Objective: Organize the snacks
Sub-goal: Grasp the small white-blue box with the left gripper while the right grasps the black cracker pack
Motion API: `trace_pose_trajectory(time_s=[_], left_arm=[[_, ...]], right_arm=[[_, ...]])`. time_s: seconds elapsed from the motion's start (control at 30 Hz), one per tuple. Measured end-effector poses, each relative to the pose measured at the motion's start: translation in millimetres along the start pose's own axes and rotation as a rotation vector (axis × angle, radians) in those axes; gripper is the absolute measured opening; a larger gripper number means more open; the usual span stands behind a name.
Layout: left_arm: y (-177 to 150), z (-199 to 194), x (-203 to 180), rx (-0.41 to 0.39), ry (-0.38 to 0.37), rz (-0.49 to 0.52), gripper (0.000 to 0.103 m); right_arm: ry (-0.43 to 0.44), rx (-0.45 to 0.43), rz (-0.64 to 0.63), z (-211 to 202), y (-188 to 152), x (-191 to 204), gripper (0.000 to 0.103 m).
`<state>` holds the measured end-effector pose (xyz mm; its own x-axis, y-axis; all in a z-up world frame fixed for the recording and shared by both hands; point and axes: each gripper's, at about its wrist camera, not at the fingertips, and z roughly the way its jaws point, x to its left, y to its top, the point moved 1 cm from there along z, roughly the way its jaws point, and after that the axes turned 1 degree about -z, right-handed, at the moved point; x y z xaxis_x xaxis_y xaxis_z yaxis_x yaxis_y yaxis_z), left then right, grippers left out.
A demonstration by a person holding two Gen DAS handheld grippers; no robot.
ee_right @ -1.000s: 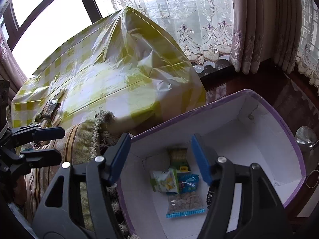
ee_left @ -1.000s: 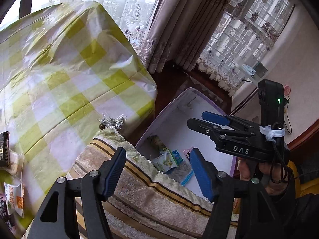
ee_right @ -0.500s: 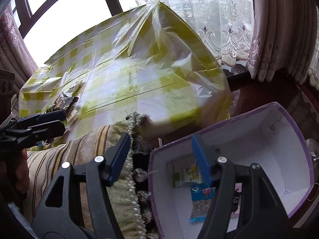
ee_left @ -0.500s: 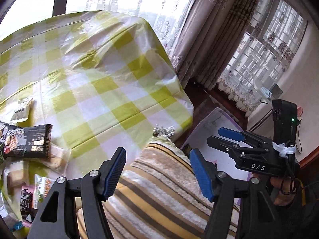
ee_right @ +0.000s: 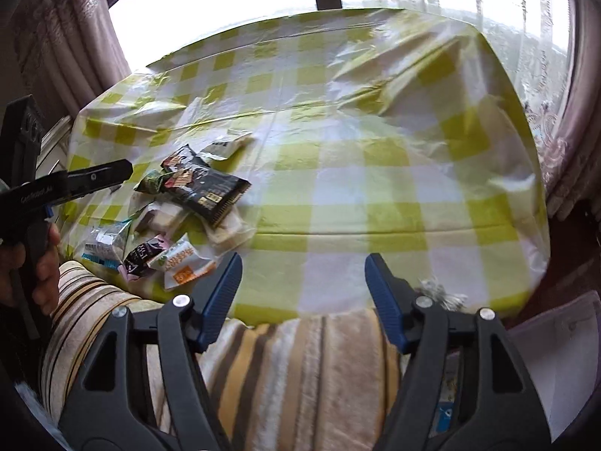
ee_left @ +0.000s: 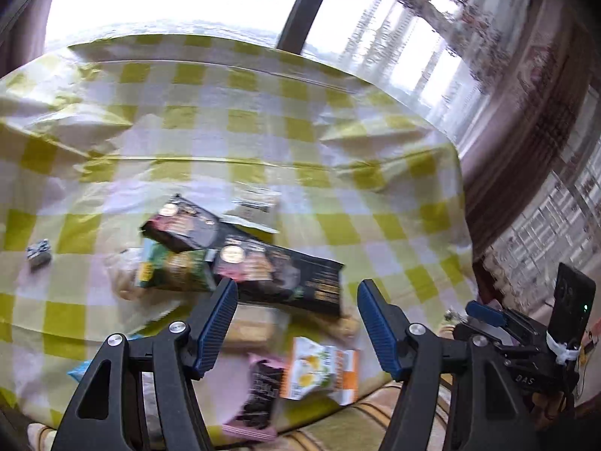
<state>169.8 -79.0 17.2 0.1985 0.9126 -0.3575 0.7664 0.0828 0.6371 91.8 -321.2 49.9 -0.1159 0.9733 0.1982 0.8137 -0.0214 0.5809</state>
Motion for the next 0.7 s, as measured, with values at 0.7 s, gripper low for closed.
trace_pose_trajectory(time_s=[0.7], left_arm=[[14, 21, 199, -0.001, 0.494, -0.414, 0.065]], right_arm=[[0.070, 0.110, -0.381, 126, 60, 117, 0.079]])
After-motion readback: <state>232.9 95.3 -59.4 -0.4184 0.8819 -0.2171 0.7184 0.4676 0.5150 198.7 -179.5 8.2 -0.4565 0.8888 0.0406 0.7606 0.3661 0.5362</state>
